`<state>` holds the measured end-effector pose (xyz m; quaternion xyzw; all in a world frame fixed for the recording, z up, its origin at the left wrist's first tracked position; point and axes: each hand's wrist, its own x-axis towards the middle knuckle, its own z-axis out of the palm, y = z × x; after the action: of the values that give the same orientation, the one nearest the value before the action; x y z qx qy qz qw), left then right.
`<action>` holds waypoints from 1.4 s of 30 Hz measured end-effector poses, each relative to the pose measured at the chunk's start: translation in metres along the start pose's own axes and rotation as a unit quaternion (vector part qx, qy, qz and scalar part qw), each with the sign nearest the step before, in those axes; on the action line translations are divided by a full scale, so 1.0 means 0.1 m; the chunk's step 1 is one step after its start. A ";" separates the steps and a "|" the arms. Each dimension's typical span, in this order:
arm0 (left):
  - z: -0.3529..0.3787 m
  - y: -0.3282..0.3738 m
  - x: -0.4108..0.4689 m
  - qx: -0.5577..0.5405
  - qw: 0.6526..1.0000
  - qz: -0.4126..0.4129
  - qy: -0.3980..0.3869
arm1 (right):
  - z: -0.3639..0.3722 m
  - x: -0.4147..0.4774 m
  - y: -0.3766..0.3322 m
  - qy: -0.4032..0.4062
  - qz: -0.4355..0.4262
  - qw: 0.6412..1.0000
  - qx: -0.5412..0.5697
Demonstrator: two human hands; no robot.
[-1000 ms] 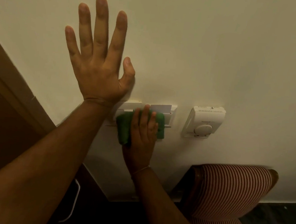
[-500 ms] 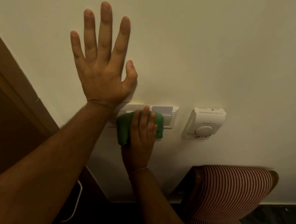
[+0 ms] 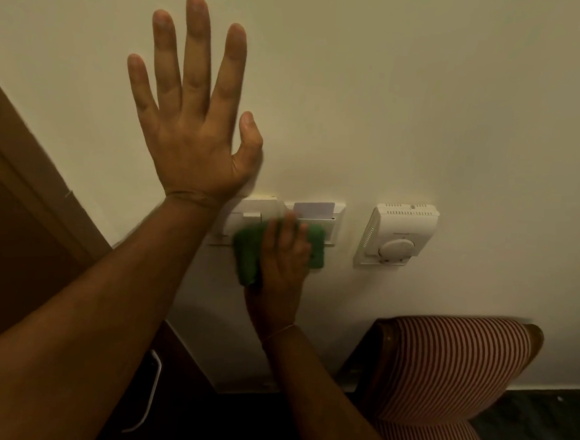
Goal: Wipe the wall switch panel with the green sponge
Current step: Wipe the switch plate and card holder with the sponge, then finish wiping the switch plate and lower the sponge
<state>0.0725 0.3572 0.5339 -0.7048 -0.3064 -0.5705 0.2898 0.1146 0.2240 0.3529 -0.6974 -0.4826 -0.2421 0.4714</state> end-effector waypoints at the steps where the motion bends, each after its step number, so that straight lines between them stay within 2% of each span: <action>1: 0.00 0.00 0.00 0.000 1.000 -0.001 -0.004 | 0.01 -0.03 0.00 -0.019 -0.027 0.999 -0.004; 3: -0.01 0.00 0.00 0.002 1.000 0.000 -0.011 | -0.01 -0.07 0.03 -0.039 -0.050 0.998 -0.007; 8: -0.11 0.02 0.01 0.001 0.999 0.004 -0.041 | -0.24 -0.12 0.01 -0.064 -0.049 0.997 0.003; 11: -0.22 0.03 0.04 -0.024 0.997 0.003 -0.074 | -0.49 -0.07 -0.05 -0.054 -0.056 0.996 -0.032; 15: -0.39 0.07 0.02 -0.073 0.989 -0.007 -0.125 | -0.89 0.18 0.00 -0.040 -0.025 0.998 -0.048; 20: -0.83 0.39 -0.75 -0.072 0.961 -0.081 -0.255 | -1.44 0.45 0.23 -0.015 0.012 0.999 -0.043; 24: -1.40 0.79 -1.81 -0.051 0.917 -0.064 -0.390 | -1.80 0.32 0.57 -0.042 0.049 0.996 -0.054; 28: -1.83 1.14 -2.55 -0.069 0.839 -0.062 -0.536 | -2.04 -0.21 1.10 -0.093 0.098 0.988 -0.076; 35: -1.97 1.85 -3.38 -0.105 0.806 -0.056 -0.579 | -2.27 -1.54 2.00 -0.164 0.181 0.964 -0.109; 39: -2.08 2.26 -4.04 -0.142 0.768 -0.021 -0.624 | -2.34 -2.55 2.50 -0.281 0.264 0.914 -0.126; 42: -2.13 2.52 -4.58 -0.153 0.745 0.007 -0.650 | -2.30 -3.25 2.84 -0.382 0.311 0.858 -0.144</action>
<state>0.0573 -0.0128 0.1079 -0.9419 -0.3243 -0.0117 -0.0870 0.2621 -0.1509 0.0751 -0.9090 -0.3427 0.1357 0.1945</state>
